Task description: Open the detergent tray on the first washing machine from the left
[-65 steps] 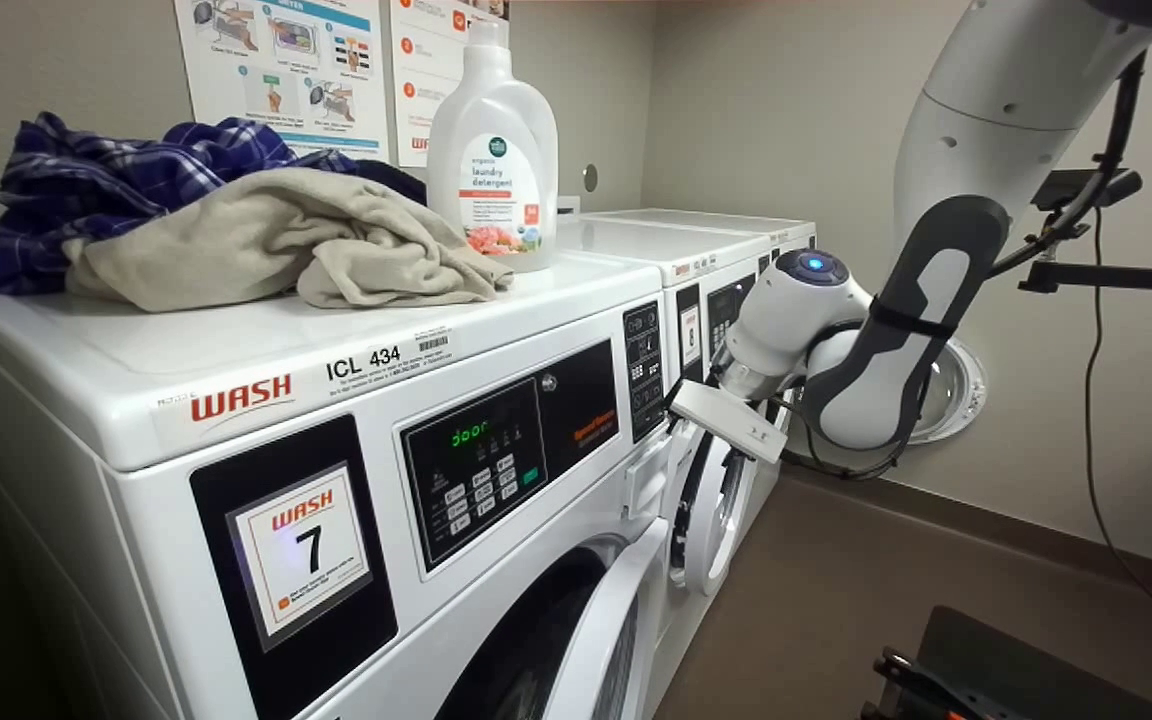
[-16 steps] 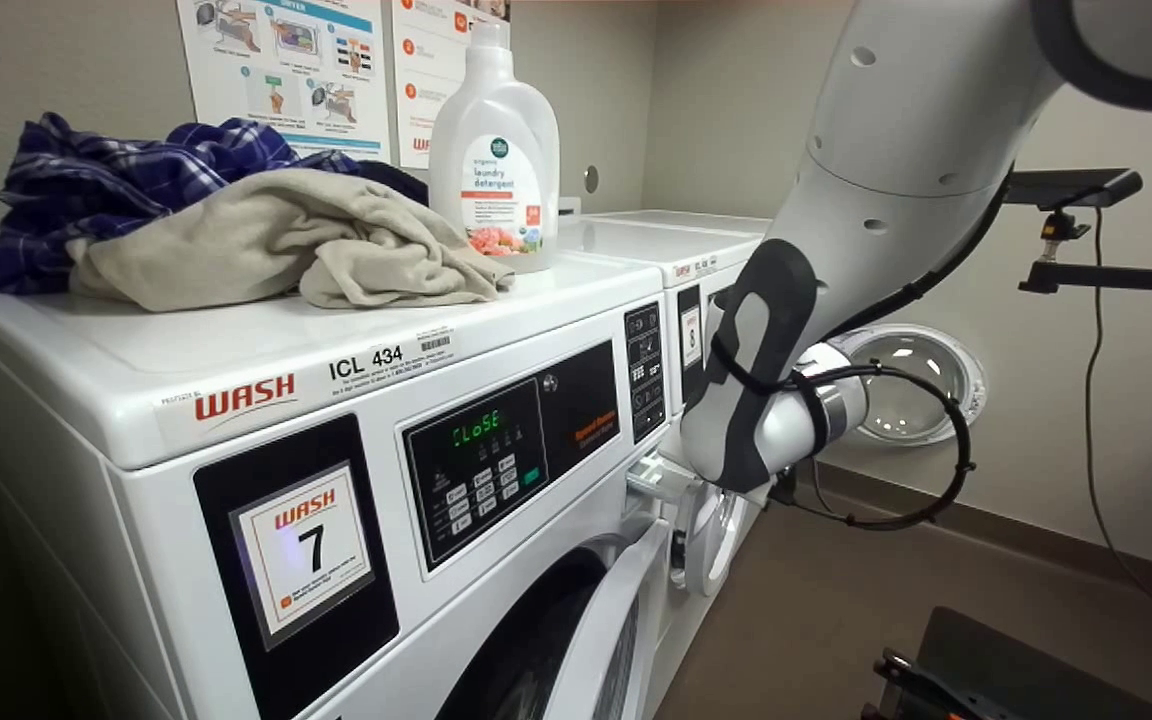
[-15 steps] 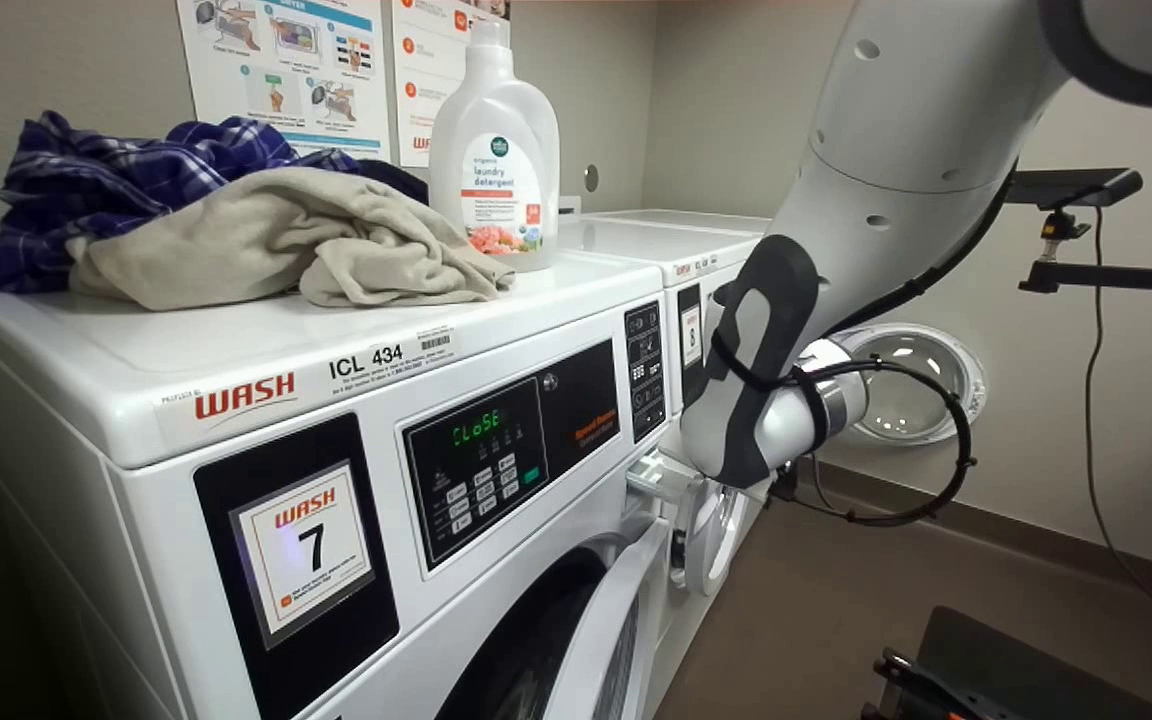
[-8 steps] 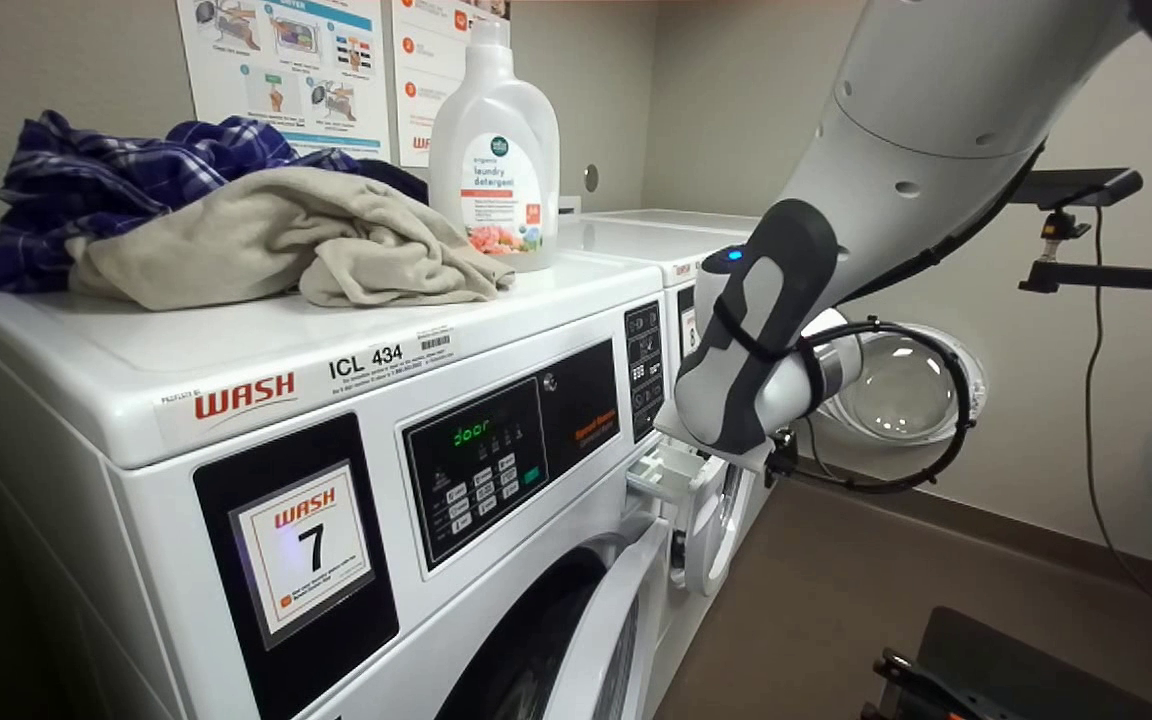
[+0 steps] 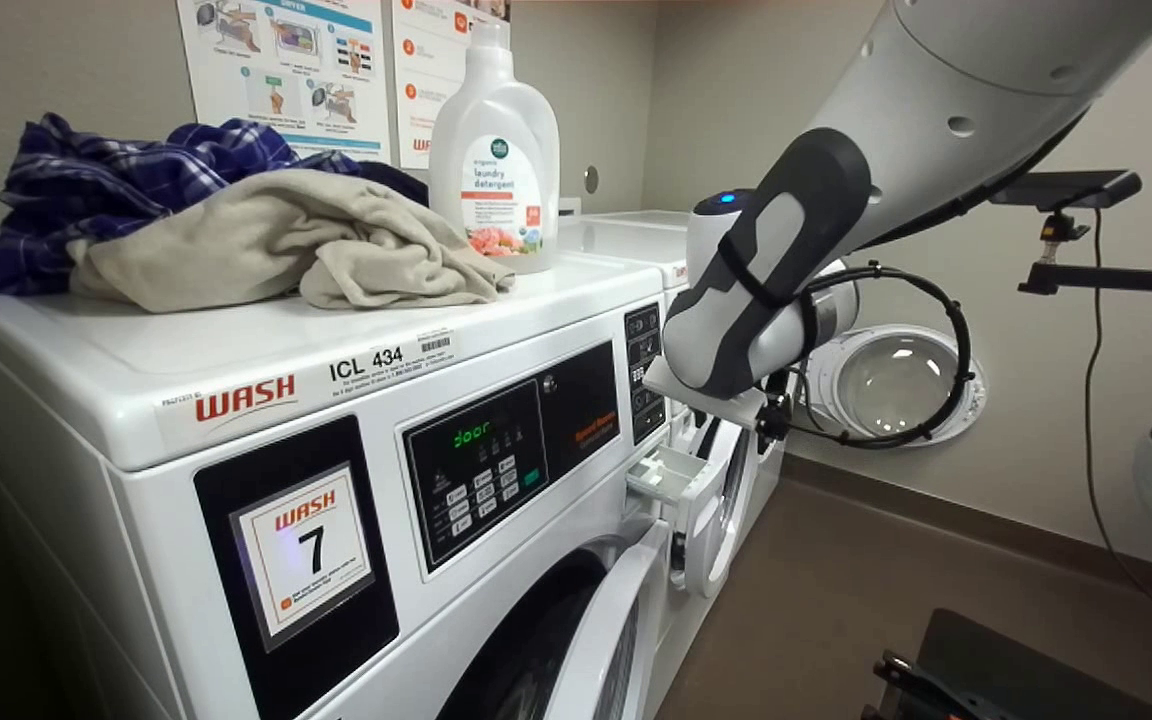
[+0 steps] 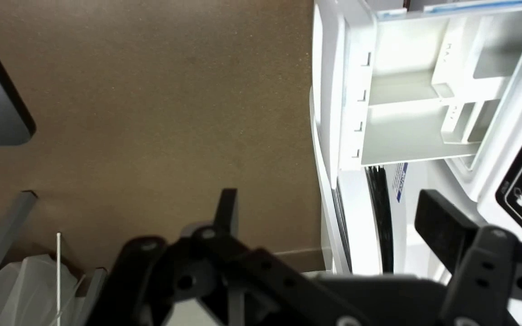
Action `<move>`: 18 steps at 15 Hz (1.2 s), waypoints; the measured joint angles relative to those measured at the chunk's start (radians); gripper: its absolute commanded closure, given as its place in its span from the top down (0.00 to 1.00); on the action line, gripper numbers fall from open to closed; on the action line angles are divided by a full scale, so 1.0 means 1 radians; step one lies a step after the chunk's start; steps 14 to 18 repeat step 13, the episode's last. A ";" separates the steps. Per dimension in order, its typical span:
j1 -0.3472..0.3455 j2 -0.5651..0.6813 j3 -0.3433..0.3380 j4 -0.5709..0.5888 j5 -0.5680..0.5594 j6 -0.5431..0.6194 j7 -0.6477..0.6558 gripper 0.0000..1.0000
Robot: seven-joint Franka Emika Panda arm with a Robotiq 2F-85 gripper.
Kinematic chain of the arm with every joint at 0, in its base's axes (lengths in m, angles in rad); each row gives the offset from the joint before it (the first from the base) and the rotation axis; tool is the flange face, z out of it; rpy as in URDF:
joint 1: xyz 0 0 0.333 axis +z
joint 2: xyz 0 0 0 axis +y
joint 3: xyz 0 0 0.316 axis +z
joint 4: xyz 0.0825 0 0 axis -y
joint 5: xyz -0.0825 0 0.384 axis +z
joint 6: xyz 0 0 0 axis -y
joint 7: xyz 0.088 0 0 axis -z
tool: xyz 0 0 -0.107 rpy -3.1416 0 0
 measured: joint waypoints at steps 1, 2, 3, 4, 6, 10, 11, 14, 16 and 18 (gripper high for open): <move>0.027 0.000 -0.031 0.004 0.000 -0.019 -0.001 1.00; 0.053 0.000 -0.063 0.008 0.000 -0.037 -0.003 1.00; 0.078 0.000 -0.094 0.013 0.001 -0.054 -0.005 1.00; 0.102 0.000 -0.124 0.018 0.003 -0.071 -0.007 1.00; 0.142 0.001 -0.173 0.029 0.013 -0.102 -0.023 1.00; 0.197 0.017 -0.238 0.050 0.040 -0.148 -0.043 1.00; 0.206 0.024 -0.247 0.053 0.046 -0.158 -0.045 1.00; 0.220 0.040 -0.259 0.056 0.059 -0.176 -0.052 1.00; 0.220 0.040 -0.259 0.056 0.059 -0.176 -0.052 1.00; 0.220 0.040 -0.259 0.056 0.059 -0.176 -0.052 1.00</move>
